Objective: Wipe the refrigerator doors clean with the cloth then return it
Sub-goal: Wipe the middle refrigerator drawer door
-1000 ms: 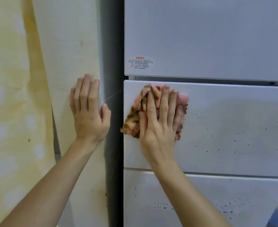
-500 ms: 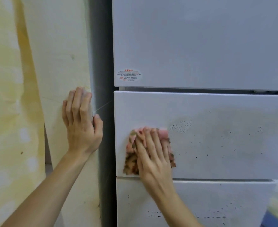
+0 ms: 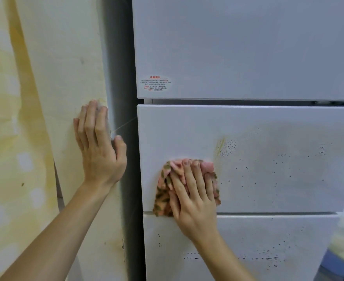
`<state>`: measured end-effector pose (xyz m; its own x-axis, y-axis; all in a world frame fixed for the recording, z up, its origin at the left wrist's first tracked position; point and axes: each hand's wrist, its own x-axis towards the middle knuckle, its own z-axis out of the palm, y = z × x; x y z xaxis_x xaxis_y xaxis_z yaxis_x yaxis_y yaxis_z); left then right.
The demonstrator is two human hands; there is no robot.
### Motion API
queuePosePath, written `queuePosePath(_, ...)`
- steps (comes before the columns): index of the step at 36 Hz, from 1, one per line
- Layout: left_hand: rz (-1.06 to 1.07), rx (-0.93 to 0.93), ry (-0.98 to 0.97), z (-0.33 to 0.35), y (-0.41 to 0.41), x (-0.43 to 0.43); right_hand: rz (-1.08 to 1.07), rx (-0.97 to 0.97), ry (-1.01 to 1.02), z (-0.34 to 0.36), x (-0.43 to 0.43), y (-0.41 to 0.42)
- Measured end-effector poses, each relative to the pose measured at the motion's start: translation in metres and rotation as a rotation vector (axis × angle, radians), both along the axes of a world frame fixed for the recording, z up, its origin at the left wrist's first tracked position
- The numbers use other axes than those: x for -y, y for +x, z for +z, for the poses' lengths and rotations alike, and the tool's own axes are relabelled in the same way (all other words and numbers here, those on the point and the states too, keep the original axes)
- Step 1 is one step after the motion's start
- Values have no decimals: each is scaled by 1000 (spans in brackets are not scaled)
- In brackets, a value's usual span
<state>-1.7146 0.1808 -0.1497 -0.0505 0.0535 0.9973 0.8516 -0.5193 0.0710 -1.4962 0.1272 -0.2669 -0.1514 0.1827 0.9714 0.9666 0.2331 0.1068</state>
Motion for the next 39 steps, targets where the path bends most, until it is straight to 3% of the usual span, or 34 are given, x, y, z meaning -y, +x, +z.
queuePosePath(6,-81,-42,16,0,21,9,10,60,-1,24,-1,13)
queuePosePath(11,-175,-148,50,1,55,24,8,-182,163,115,-10,18)
queuePosePath(14,-177,-200,40,1,68,27,-12,-208,210,137,-14,20)
queuePosePath(19,-120,-261,-11,-12,79,24,17,-188,154,87,-7,24)
queuePosePath(23,-103,-241,-15,-15,84,21,9,-39,40,18,4,45)
queuePosePath(27,-83,-207,-8,-16,92,26,-3,39,-1,5,8,61)
queuePosePath(39,-92,-195,22,-13,103,31,4,-238,205,138,-1,61)
